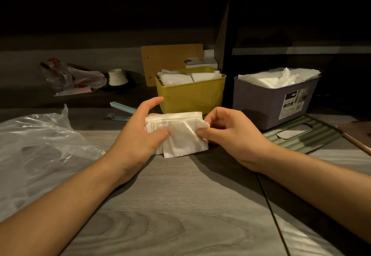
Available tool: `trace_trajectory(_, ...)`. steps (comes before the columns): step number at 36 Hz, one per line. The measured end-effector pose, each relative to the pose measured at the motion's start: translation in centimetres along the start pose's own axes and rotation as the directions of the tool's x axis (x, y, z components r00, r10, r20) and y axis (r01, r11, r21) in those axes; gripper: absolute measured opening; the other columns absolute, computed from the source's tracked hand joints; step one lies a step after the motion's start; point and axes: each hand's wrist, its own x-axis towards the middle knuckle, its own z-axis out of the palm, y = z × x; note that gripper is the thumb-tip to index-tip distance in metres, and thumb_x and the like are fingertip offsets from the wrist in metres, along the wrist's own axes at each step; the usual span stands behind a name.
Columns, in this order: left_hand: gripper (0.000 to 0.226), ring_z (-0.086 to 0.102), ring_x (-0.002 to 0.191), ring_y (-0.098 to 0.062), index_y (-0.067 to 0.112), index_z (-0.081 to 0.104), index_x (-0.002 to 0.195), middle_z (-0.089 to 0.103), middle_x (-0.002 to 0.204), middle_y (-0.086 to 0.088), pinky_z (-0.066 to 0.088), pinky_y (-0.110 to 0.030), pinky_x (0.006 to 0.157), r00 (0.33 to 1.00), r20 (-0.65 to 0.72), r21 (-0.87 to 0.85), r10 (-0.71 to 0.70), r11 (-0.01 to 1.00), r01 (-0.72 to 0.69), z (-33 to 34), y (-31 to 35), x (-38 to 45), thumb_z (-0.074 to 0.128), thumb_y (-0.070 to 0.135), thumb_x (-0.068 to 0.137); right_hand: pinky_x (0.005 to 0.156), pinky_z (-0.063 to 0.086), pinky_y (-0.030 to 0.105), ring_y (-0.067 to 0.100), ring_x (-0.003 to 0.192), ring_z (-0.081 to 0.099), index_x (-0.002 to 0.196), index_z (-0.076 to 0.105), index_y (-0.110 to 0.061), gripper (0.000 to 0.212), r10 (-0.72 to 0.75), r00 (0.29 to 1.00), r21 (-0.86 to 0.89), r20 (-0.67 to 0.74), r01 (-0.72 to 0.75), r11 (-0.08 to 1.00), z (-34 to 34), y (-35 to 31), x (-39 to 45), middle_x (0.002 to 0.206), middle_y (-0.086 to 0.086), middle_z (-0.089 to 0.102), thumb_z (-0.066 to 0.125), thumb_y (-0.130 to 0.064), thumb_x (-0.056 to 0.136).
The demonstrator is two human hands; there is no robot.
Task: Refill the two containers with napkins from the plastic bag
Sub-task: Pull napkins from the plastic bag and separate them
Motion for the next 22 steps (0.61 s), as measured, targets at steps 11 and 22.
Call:
trace_trajectory(11,0.093,0.068,0.107,-0.018,0.049,0.037,0.146,0.060,0.128,0.000,0.060,-0.034,0.084,0.997,0.064,0.013,-0.034,0.999,0.034,-0.01,0.11,0.00,0.084,0.025,0.070,0.079,0.059,0.051,0.033,0.082,0.071,0.079,0.059,-0.015,0.022,-0.011,0.996,-0.038,-0.091,0.008,0.999,0.59,-0.21,-0.03,0.079,0.012,0.072,0.080,-0.019,0.085)
trace_trajectory(22,0.089,0.069,0.076,-0.009,0.042,0.037,0.149,0.064,0.110,-0.005,0.060,-0.026,0.067,1.000,0.028,0.099,0.012,0.995,-0.015,0.04,0.11,0.13,0.063,-0.014,0.086,0.062,0.045,0.024,0.000,0.058,0.050,0.065,0.051,-0.015,0.027,-0.020,0.994,-0.112,-0.108,0.008,0.994,0.45,-0.09,0.00,0.060,-0.004,0.053,0.066,-0.003,0.083)
